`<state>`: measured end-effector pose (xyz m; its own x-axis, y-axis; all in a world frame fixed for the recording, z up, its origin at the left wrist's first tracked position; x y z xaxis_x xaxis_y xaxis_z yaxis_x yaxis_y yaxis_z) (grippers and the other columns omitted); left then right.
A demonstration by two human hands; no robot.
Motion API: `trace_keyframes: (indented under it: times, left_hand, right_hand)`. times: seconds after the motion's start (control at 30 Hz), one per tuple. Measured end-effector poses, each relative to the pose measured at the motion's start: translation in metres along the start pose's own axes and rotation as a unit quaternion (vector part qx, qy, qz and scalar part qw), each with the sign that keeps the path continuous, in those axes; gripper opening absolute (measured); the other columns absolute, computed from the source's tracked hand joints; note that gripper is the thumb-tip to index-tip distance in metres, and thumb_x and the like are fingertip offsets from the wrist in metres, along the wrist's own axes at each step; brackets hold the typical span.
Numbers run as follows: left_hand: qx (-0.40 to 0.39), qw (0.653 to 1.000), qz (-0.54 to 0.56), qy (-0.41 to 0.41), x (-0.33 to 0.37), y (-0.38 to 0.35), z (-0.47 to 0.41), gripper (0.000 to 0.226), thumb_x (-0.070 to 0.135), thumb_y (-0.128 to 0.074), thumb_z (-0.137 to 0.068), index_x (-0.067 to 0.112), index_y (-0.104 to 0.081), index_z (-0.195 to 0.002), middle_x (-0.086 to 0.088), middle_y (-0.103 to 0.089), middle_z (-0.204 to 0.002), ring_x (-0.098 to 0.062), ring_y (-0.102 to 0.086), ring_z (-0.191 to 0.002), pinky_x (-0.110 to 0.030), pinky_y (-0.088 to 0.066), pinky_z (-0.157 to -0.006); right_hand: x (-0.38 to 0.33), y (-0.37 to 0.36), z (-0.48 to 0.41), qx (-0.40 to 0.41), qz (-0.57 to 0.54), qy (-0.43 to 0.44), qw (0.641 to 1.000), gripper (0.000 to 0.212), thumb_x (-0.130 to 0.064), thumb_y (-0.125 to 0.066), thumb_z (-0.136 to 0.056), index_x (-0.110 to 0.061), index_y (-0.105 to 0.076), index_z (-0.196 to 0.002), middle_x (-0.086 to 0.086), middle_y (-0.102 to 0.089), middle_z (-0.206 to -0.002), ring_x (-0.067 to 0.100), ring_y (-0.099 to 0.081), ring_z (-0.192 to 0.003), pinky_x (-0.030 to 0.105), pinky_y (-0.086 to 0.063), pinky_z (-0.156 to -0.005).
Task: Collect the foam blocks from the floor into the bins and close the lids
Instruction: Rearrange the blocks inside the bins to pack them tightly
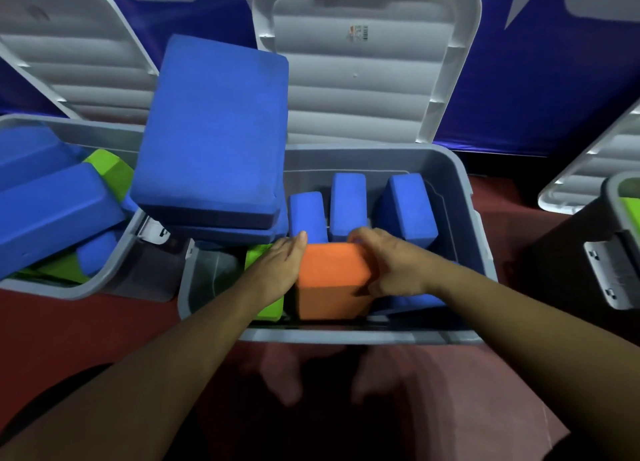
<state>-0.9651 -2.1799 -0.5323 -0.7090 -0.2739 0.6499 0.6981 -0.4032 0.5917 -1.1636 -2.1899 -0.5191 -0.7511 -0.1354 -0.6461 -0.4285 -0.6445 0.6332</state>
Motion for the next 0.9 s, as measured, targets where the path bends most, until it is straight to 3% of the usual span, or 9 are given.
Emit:
trace_keyframes:
  times: [0.13,0.2,0.3,0.37,0.5,0.6,0.73,0.83,0.9]
  left_hand:
    - [0.051,0.996,0.065,0.026,0.003,0.004,-0.005,0.066,0.058,-0.012,-0.102,0.022,-0.052,-0.14,-0.002,-0.043,-0.152,-0.015,-0.034,-0.142,-0.026,-0.019,-0.111]
    - [0.057,0.995,0.077,0.026,0.004,0.001,-0.007,0.064,0.055,-0.013,-0.103,0.022,-0.053,-0.14,-0.004,-0.044,-0.151,-0.016,-0.035,-0.142,-0.028,-0.02,-0.114]
    - [0.062,0.989,0.132,0.032,0.009,-0.007,-0.009,0.061,0.051,-0.018,-0.104,0.016,-0.052,-0.14,-0.006,-0.046,-0.149,-0.016,-0.038,-0.14,-0.025,-0.021,-0.113]
    - [0.074,0.979,0.176,0.066,0.011,-0.009,-0.013,0.057,0.05,-0.025,-0.105,0.014,-0.053,-0.139,-0.006,-0.047,-0.148,-0.019,-0.04,-0.138,-0.031,-0.024,-0.117]
    - [0.073,0.971,0.205,0.097,0.021,-0.005,-0.025,0.058,0.054,-0.041,-0.099,0.012,-0.053,-0.136,-0.006,-0.049,-0.145,-0.021,-0.045,-0.133,-0.037,-0.03,-0.115]
    - [0.029,0.98,0.167,0.108,0.032,-0.005,-0.034,0.07,0.061,-0.048,-0.09,0.015,-0.047,-0.142,-0.004,-0.048,-0.145,-0.021,-0.046,-0.132,-0.041,-0.033,-0.114]
    - [0.011,0.994,0.006,0.107,0.05,-0.002,-0.054,0.032,0.036,-0.052,-0.097,0.01,-0.053,-0.115,-0.006,-0.059,-0.111,-0.02,-0.052,-0.09,-0.03,-0.039,-0.075]
    - [0.024,0.993,-0.035,0.112,0.066,-0.004,-0.065,0.019,0.026,-0.053,-0.095,0.014,-0.048,-0.109,0.005,-0.042,-0.078,-0.01,-0.038,-0.064,-0.026,-0.03,-0.056]
    - [0.047,0.992,-0.036,0.115,0.072,-0.006,-0.07,0.014,0.02,-0.052,-0.091,0.009,-0.047,-0.098,0.0,-0.043,-0.076,-0.014,-0.038,-0.059,-0.027,-0.028,-0.051]
  right_hand:
    - [0.01,0.032,0.007,0.024,-0.172,-0.031,0.984,0.067,-0.002,-0.076,-0.07,-0.036,-0.044,-0.117,0.009,-0.055,-0.112,0.023,-0.06,-0.075,0.042,-0.057,-0.066]
    - [0.011,0.036,0.009,0.017,-0.196,-0.027,0.98,0.067,-0.004,-0.075,-0.068,-0.035,-0.044,-0.118,0.01,-0.055,-0.111,0.022,-0.059,-0.073,0.043,-0.057,-0.066]
    - [0.013,0.025,0.009,-0.049,-0.163,-0.04,0.985,0.071,0.002,-0.074,-0.074,-0.036,-0.035,-0.12,0.003,-0.053,-0.096,0.021,-0.054,-0.063,0.037,-0.05,-0.057]
    - [0.015,0.019,0.009,-0.07,-0.122,-0.041,0.989,0.074,0.005,-0.074,-0.073,-0.039,-0.033,-0.117,-0.002,-0.045,-0.1,0.024,-0.055,-0.066,0.036,-0.05,-0.057]
    - [0.009,0.018,0.007,-0.039,0.002,-0.014,0.999,0.077,0.0,-0.075,-0.069,-0.043,-0.03,-0.114,-0.006,-0.036,-0.114,0.028,-0.055,-0.093,0.035,-0.054,-0.069]
    - [0.002,0.017,0.009,-0.024,0.094,-0.03,0.995,0.081,-0.018,-0.083,-0.067,-0.04,-0.028,-0.121,-0.004,-0.041,-0.115,0.026,-0.057,-0.092,0.044,-0.054,-0.078]
    - [-0.009,0.001,0.006,-0.065,0.168,-0.038,0.983,0.094,-0.047,-0.083,-0.066,-0.042,-0.024,-0.14,0.004,-0.045,-0.122,0.029,-0.059,-0.102,0.038,-0.049,-0.086]
    - [-0.007,-0.027,-0.002,-0.132,0.183,-0.029,0.974,0.104,-0.062,-0.075,-0.072,-0.042,-0.014,-0.153,0.012,-0.04,-0.137,0.033,-0.054,-0.119,0.037,-0.045,-0.099]
    - [0.003,-0.035,-0.005,-0.16,0.107,-0.043,0.98,0.074,-0.067,-0.063,-0.083,-0.03,-0.044,-0.145,0.009,-0.053,-0.133,0.028,-0.056,-0.119,0.033,-0.043,-0.098]
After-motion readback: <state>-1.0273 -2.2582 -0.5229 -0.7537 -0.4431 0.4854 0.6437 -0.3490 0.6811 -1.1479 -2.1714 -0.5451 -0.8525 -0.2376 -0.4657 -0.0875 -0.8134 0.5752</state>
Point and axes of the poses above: each hand's wrist, its own z-axis away from the middle knuckle, its own y-axis out of the back of the hand, x = y × z, the point moved 6 cm from there along -z, towards the middle knuckle
